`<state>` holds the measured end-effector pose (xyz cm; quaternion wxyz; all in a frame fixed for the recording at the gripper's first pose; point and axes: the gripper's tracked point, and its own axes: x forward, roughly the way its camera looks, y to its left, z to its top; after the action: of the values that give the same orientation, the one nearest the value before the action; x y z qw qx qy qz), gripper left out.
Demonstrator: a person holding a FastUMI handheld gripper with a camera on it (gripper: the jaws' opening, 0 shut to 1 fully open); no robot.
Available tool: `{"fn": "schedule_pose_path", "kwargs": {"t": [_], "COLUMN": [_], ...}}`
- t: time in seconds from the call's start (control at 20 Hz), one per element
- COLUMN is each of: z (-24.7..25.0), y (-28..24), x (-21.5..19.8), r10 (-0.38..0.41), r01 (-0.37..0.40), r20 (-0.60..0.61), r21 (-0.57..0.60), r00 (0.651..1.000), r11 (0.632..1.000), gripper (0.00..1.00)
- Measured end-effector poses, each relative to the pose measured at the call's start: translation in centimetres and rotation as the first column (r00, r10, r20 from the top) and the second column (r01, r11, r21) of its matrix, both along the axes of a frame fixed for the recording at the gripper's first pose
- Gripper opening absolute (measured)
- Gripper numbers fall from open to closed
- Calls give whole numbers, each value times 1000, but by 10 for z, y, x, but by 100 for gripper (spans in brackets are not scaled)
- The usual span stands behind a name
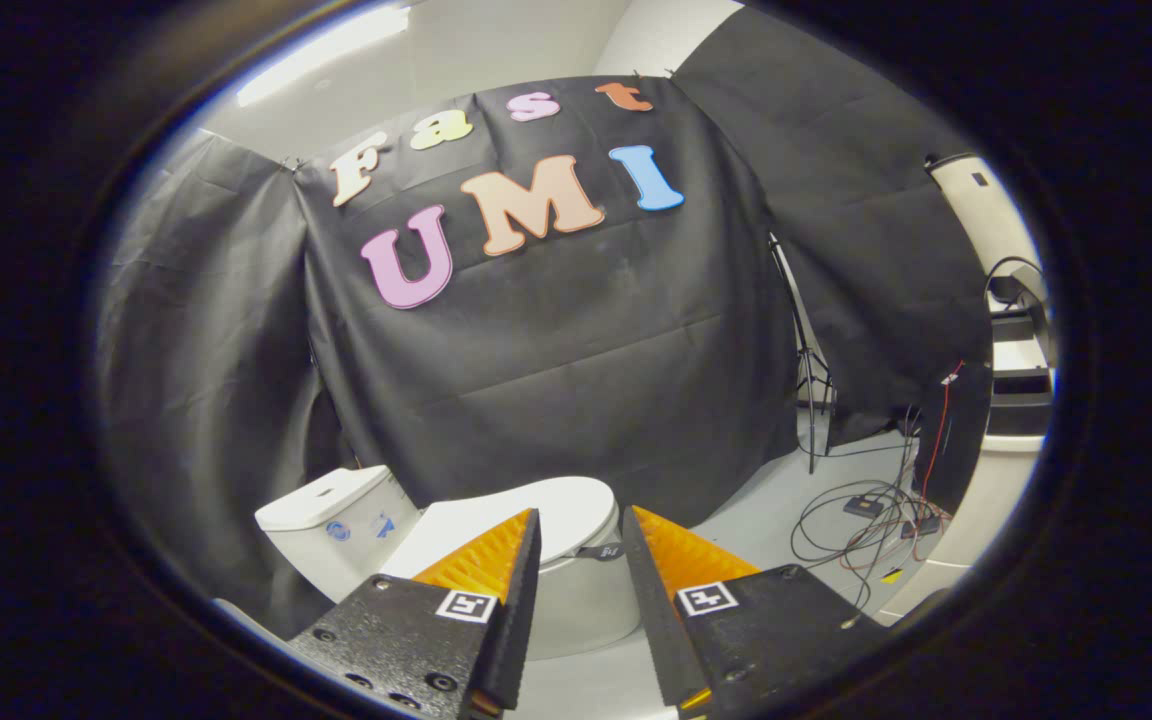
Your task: Open the toilet lid.
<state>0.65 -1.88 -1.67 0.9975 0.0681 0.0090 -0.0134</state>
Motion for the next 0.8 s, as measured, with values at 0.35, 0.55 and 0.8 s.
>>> {"fn": "schedule_pose_path", "kwargs": {"t": [0.35, 0.55, 0.8], "z": [-7, -17, -25], "y": [-2, -5, -24], "x": [11, 30, 66], "r10": [22, 57, 55], "r01": [-23, -60, -110], "r20": [2, 23, 140], "r21": [67, 176, 423], "r00": [1000, 998, 989], "r11": [997, 982, 899], "gripper": [51, 51, 51]}}
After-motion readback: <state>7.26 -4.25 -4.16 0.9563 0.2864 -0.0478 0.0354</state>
